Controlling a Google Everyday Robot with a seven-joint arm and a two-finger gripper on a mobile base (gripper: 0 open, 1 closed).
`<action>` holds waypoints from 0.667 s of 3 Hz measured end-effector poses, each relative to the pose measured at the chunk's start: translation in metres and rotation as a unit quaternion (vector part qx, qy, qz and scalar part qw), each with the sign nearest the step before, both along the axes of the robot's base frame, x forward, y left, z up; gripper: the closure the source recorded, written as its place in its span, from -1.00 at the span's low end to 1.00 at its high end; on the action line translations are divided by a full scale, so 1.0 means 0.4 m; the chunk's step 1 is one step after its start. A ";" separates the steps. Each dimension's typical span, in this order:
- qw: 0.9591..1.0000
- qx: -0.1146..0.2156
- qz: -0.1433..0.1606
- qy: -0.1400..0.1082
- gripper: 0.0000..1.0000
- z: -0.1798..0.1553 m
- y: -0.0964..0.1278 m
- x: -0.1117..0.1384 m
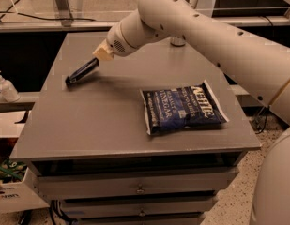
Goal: Pick rxbar blueberry
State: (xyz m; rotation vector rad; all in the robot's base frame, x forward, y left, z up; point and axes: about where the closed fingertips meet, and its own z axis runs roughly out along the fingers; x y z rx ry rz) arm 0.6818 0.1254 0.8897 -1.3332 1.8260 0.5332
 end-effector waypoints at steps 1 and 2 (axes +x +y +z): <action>1.000 -0.004 -0.005 0.007 -0.74 -0.018 -0.009 -0.005; 1.000 -0.009 -0.008 0.016 -1.00 -0.041 -0.015 -0.013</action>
Offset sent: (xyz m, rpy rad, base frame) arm -0.0075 -0.0134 -0.0242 -0.0278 0.0491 -0.0300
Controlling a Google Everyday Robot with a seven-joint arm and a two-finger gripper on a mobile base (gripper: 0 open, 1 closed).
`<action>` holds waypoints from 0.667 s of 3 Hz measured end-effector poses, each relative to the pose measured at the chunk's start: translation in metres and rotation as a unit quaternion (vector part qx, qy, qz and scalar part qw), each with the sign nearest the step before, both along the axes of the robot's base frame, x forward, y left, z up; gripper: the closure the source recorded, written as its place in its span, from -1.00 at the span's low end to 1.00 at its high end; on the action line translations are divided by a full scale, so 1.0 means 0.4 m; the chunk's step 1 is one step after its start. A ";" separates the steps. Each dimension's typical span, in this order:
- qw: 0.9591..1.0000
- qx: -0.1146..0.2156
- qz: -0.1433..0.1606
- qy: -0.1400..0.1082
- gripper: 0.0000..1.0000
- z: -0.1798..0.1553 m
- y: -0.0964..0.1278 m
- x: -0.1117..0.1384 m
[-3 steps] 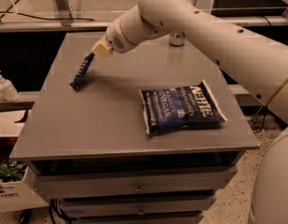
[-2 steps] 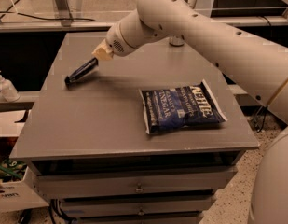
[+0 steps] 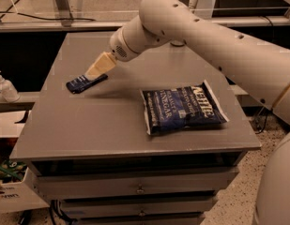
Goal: Pick rxbar blueberry
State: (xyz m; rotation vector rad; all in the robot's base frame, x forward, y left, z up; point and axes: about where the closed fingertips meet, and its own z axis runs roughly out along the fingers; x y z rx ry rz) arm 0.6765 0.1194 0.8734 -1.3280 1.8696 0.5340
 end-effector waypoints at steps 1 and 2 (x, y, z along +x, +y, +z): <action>1.000 -0.004 0.002 0.014 -1.00 -0.035 0.010 -0.006; 1.000 -0.007 0.008 0.027 -1.00 -0.070 0.044 -0.001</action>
Offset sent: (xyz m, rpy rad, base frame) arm 0.0035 0.0309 -0.0418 -0.0174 0.0819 0.0275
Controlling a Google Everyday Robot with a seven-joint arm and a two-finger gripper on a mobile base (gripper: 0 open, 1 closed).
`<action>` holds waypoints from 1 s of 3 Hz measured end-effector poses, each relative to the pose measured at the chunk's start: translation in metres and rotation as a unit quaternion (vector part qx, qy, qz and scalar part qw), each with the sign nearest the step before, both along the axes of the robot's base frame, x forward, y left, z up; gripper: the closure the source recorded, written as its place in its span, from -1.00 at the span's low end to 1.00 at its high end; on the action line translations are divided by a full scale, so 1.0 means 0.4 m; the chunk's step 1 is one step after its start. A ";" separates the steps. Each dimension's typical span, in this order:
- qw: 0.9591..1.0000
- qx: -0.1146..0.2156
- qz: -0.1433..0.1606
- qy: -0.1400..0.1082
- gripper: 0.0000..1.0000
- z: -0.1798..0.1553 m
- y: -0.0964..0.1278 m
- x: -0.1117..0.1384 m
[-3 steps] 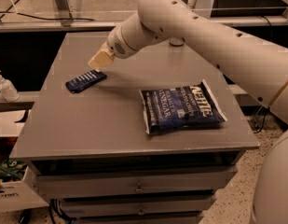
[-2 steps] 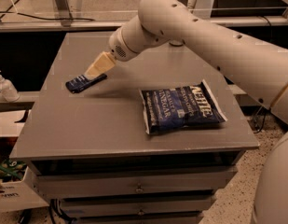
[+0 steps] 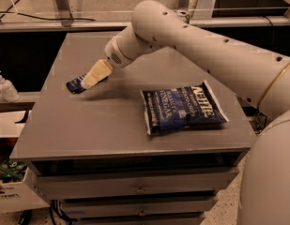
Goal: Pick rxbar blueberry
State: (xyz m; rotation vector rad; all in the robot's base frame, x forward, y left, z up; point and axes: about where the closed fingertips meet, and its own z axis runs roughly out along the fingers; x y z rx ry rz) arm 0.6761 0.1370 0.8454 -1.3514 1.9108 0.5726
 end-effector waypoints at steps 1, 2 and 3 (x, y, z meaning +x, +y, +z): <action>1.000 0.000 0.007 0.010 -1.00 -0.027 0.034 0.005; 1.000 0.001 0.011 0.016 -0.63 -0.054 0.056 0.003; 1.000 0.005 0.009 0.017 -0.19 -0.064 0.051 -0.001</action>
Offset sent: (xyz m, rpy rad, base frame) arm 0.0020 0.0277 -0.0308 0.0051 0.0423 0.0220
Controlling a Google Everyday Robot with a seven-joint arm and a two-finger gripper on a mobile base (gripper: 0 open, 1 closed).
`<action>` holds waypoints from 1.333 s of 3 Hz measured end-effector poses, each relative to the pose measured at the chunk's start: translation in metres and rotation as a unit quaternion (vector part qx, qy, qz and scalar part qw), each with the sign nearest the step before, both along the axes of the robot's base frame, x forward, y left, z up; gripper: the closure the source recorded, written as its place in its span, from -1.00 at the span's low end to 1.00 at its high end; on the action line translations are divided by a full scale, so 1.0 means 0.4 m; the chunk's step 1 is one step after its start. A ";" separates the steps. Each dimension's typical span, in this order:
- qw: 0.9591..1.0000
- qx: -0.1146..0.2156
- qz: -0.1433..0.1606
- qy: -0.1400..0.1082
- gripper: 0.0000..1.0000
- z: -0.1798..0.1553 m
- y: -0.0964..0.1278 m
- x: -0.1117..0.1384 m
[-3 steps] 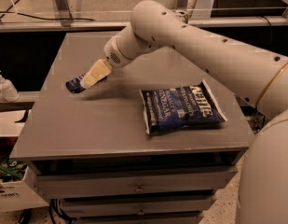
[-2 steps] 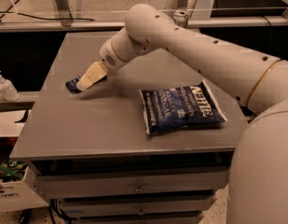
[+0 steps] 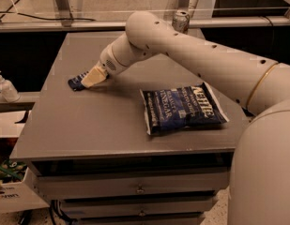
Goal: Pick rxbar blueberry
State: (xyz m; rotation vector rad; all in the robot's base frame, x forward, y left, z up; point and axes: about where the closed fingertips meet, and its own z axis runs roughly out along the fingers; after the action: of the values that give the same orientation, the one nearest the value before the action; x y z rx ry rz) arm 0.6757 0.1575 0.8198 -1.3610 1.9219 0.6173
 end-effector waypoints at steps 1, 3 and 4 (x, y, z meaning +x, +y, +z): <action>1.000 0.005 -0.005 -0.003 0.30 0.008 -0.012 -0.002; 1.000 0.013 -0.015 -0.016 1.00 0.049 -0.034 -0.003; 1.000 0.015 -0.016 -0.020 1.00 0.061 -0.038 -0.003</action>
Offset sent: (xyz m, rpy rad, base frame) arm 0.0006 -0.0203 0.0260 0.0272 -0.0431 -0.0426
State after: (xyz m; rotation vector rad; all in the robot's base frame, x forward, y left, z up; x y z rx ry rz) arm 0.6746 0.1424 0.8442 -1.3118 1.8927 0.5968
